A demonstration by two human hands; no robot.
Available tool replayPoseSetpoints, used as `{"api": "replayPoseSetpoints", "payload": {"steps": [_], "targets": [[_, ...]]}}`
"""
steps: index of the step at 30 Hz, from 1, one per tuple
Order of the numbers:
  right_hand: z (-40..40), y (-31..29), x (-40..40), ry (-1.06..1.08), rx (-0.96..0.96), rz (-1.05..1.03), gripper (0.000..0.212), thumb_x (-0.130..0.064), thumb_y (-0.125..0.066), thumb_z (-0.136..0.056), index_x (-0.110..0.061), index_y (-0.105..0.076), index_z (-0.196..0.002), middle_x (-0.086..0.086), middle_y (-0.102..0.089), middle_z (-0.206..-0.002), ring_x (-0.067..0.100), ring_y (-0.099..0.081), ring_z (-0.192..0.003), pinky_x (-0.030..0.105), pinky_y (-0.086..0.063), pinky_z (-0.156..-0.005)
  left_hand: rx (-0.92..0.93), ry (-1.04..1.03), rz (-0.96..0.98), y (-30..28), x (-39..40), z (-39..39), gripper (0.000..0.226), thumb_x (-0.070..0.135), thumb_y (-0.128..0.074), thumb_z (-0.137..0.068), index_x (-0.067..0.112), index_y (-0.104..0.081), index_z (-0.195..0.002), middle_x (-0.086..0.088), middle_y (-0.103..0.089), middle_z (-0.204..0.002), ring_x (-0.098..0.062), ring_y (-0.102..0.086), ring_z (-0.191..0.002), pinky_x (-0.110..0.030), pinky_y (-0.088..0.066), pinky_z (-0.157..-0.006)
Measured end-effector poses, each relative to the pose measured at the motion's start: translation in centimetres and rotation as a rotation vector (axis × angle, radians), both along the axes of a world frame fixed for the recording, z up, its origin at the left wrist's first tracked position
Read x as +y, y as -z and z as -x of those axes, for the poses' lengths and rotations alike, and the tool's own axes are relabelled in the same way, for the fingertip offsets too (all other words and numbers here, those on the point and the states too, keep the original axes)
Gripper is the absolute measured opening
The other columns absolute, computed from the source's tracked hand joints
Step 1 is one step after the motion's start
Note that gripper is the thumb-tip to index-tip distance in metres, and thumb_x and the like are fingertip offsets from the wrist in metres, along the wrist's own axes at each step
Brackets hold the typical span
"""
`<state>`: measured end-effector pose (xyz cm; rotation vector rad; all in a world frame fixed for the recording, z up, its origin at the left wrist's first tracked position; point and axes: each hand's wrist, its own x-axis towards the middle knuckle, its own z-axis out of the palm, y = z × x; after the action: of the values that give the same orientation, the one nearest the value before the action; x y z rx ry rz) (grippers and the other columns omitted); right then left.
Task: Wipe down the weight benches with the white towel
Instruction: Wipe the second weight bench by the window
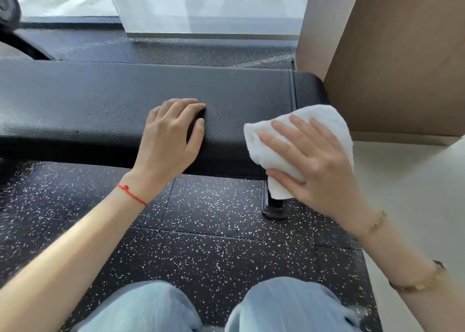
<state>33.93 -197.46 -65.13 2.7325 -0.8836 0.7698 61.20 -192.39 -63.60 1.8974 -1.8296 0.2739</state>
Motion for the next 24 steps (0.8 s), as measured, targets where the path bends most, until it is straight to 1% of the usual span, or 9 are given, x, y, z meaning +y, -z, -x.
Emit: {"api": "replayPoseSetpoints", "payload": {"steps": [3, 8, 11, 13, 15, 17, 21, 24], "targets": [[0.3, 1.0, 0.7, 0.043, 0.005, 0.066, 0.051, -0.048, -0.05, -0.101, -0.024, -0.048, -0.145, 0.005, -0.048, -0.149, 0.032, -0.04, -0.14, 0.054, -0.03, -0.114, -0.003, -0.002, 0.054, 0.7, -0.1, -0.1, 0.037, 0.03, -0.041, -0.101, 0.015, -0.06, -0.128, 0.001, -0.061, -0.132, -0.022, -0.051, -0.126, -0.042, -0.037, -0.109], [-4.6, 0.0, 1.1, 0.091, 0.131, 0.04, 0.055, -0.053, -0.043, -0.101, -0.029, -0.039, -0.15, 0.002, -0.043, -0.153, 0.031, -0.039, -0.141, 0.05, -0.028, -0.115, 0.02, 0.005, 0.109, 1.2, -0.4, -0.5, 0.036, 0.029, -0.04, -0.1, 0.016, -0.062, -0.126, 0.002, -0.062, -0.13, -0.021, -0.053, -0.124, -0.04, -0.036, -0.108], [-4.7, 0.4, 1.3, 0.106, 0.141, 0.054, 0.056, -0.056, -0.04, -0.101, -0.031, -0.035, -0.152, 0.0, -0.041, -0.154, 0.029, -0.037, -0.142, 0.048, -0.028, -0.116, 0.038, 0.006, 0.117, 1.3, -0.4, -0.6, 0.037, 0.03, -0.04, -0.1, 0.016, -0.062, -0.126, 0.002, -0.062, -0.131, -0.021, -0.053, -0.125, -0.04, -0.037, -0.108], [-3.0, 0.6, 1.2, 0.131, 0.108, 0.08, 0.058, -0.058, -0.041, -0.101, -0.03, -0.037, -0.151, 0.001, -0.043, -0.153, 0.028, -0.039, -0.141, 0.048, -0.029, -0.116, 0.04, 0.008, 0.112, 1.3, -0.4, -0.7, 0.037, 0.03, -0.04, -0.099, 0.017, -0.062, -0.126, 0.003, -0.062, -0.131, -0.02, -0.053, -0.125, -0.04, -0.037, -0.108], [-1.6, 0.4, 0.8, 0.163, 0.033, 0.036, 0.061, -0.061, -0.047, -0.097, -0.027, -0.045, -0.147, 0.001, -0.047, -0.15, 0.028, -0.041, -0.14, 0.047, -0.029, -0.116, 0.04, 0.002, 0.107, 1.2, -0.3, -0.6, 0.037, 0.03, -0.04, -0.099, 0.017, -0.062, -0.126, 0.003, -0.062, -0.132, -0.019, -0.053, -0.126, -0.039, -0.036, -0.109], [-2.2, 0.1, 0.6, 0.189, 0.012, -0.006, 0.063, -0.064, -0.047, -0.095, -0.026, -0.048, -0.145, 0.0, -0.049, -0.148, 0.03, -0.042, -0.139, 0.048, -0.03, -0.115, 0.047, -0.003, 0.106, 1.2, -0.3, -0.5, 0.037, 0.03, -0.041, -0.099, 0.017, -0.063, -0.126, 0.003, -0.062, -0.132, -0.019, -0.052, -0.126, -0.038, -0.035, -0.109], [-5.7, 0.3, 1.6, 0.197, 0.11, 0.024, 0.061, -0.063, -0.038, -0.099, -0.028, -0.041, -0.149, 0.002, -0.044, -0.152, 0.033, -0.039, -0.14, 0.05, -0.028, -0.115, 0.07, 0.001, 0.102, 1.2, -0.3, -0.5, 0.034, 0.027, -0.043, -0.099, 0.017, -0.063, -0.126, 0.003, -0.062, -0.131, -0.019, -0.052, -0.126, -0.038, -0.035, -0.11], [-5.5, 0.4, 1.8, 0.185, 0.161, 0.046, 0.061, -0.062, -0.032, -0.101, -0.028, -0.035, -0.152, 0.002, -0.04, -0.155, 0.032, -0.037, -0.142, 0.05, -0.028, -0.116, 0.112, 0.011, 0.105, 1.1, -0.3, -0.9, 0.033, 0.025, -0.045, -0.099, 0.019, -0.064, -0.125, 0.005, -0.062, -0.131, -0.017, -0.052, -0.126, -0.038, -0.036, -0.11]]}}
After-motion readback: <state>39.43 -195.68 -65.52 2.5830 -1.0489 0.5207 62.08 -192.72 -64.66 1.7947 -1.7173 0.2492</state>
